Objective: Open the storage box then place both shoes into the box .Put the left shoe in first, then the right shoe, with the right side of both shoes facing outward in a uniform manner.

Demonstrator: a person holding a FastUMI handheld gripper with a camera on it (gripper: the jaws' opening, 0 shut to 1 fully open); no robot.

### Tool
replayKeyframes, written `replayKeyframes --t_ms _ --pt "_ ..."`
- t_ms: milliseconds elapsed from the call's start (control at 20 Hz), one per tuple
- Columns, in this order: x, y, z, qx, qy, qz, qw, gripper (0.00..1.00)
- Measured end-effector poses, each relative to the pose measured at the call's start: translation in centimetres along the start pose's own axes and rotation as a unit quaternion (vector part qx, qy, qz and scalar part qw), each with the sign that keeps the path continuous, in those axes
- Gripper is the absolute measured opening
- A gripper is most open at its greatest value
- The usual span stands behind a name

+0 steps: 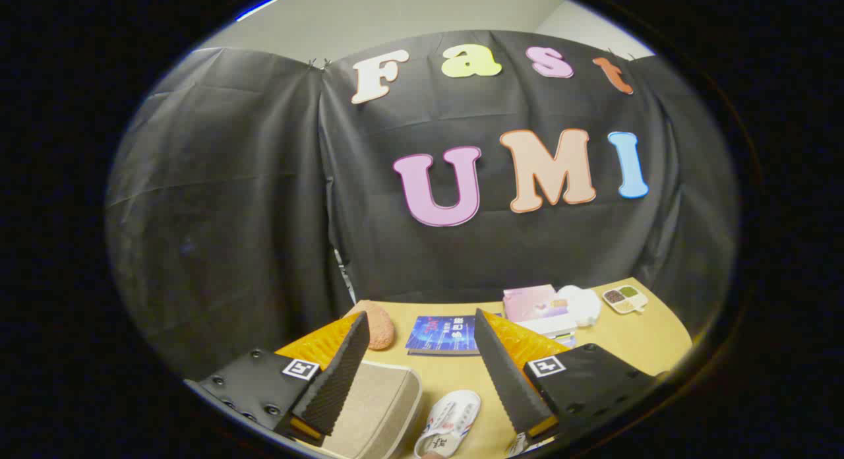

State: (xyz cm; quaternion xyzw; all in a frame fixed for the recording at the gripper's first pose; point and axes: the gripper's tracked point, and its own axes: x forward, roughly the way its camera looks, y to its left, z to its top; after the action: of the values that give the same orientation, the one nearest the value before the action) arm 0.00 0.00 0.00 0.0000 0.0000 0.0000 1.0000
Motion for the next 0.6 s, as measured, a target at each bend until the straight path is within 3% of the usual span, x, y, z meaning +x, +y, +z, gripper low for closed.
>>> replayKeyframes --t_ms 600 --pt "1.6 -0.9 -2.4 0.001 0.046 0.032 0.998 0.96"
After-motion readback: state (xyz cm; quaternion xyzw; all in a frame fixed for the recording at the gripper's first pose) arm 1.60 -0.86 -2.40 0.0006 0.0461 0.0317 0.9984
